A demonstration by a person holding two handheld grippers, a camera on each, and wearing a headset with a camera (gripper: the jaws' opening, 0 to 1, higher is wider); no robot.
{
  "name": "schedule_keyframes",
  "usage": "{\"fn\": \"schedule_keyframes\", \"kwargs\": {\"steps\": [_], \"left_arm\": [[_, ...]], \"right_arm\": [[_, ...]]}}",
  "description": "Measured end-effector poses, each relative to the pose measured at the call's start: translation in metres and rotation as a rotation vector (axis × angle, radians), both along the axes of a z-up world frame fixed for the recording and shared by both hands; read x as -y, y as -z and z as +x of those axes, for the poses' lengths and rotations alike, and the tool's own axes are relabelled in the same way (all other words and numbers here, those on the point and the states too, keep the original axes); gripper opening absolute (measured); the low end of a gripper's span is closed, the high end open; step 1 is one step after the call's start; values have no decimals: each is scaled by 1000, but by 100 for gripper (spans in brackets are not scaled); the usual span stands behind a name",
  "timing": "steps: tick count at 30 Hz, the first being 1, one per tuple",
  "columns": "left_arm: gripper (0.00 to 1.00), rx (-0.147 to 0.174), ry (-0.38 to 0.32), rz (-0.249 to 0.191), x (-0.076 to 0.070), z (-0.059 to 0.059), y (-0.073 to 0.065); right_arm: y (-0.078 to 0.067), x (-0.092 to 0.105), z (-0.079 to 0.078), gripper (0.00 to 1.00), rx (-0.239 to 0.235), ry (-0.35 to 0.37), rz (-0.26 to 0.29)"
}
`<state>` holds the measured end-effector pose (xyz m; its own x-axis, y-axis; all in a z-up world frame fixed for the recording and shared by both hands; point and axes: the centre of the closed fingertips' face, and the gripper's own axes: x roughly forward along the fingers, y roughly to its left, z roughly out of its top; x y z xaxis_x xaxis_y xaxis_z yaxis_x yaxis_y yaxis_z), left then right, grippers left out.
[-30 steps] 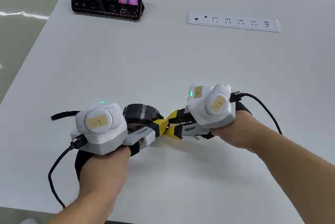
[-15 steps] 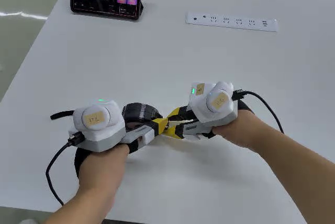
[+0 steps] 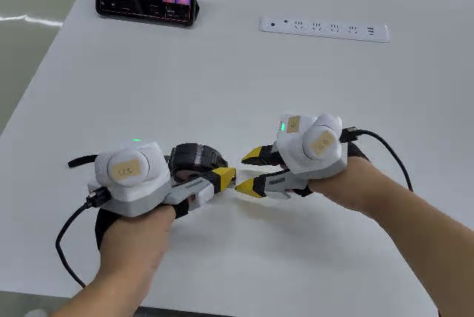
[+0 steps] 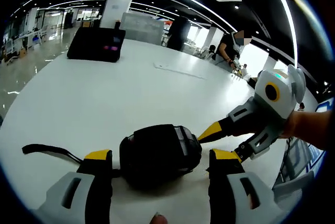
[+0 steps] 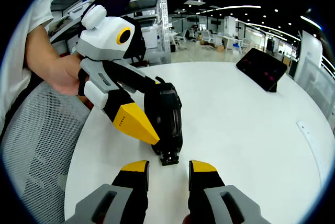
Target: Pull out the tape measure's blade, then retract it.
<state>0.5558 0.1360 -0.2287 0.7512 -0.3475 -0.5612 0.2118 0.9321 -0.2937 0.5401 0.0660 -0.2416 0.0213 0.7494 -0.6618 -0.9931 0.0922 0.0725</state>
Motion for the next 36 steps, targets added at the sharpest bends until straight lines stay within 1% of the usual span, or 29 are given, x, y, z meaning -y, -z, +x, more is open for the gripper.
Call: {"fn": "schedule_keyframes", "kwargs": {"steps": [1,2,3,4,5,6,7,9,11,12,13,16,17,19,25,27,29,30,36], "left_arm": [[72,5,7,5,-1,-1,-1],[71,9,16,1,-2,-3,-2],[68,6,22,-15,-1,-4,-3],[65,-5,29,-24,-1,-6,-3],[64,-8,35,-26,-1,-7,-5],[66,-3,44,-15,-1,-8,-6],[68,21,63,18,-2,-9,-9],[69,23,67,12,-1,-10,-11],[69,17,67,13,-2,-11,-11],[70,20,70,8,-2,-11,-13],[70,27,73,13,-2,-11,-14],[70,29,91,29,-2,-13,-15],[70,37,100,32,-1,-13,-16],[71,43,116,51,-1,-15,-18],[71,57,156,78,-3,-20,-20],[72,61,171,100,-5,-22,-21],[72,71,182,106,-6,-24,-23],[72,70,192,114,-7,-25,-23],[75,94,244,166,-10,-31,-29]], "right_arm": [[-1,1,0,29,4,7,1],[-2,3,1,30,7,16,3],[-4,4,1,31,5,26,8],[-5,5,0,32,3,36,13],[-7,7,1,34,10,48,15],[-8,8,0,35,12,51,15],[-9,9,-1,35,6,60,14],[-13,10,-1,38,10,76,24],[-15,13,-1,39,18,85,20],[-16,15,-2,41,21,93,20],[-17,16,-2,42,22,99,20],[-20,21,-3,44,30,115,20],[-21,24,-3,44,30,123,21],[-22,27,-5,45,29,130,20],[-27,37,-7,48,40,157,17],[-29,41,-8,48,44,167,20],[-31,43,-9,49,44,175,22],[-32,45,-10,49,47,181,19],[-36,56,-14,52,54,209,18]]}}
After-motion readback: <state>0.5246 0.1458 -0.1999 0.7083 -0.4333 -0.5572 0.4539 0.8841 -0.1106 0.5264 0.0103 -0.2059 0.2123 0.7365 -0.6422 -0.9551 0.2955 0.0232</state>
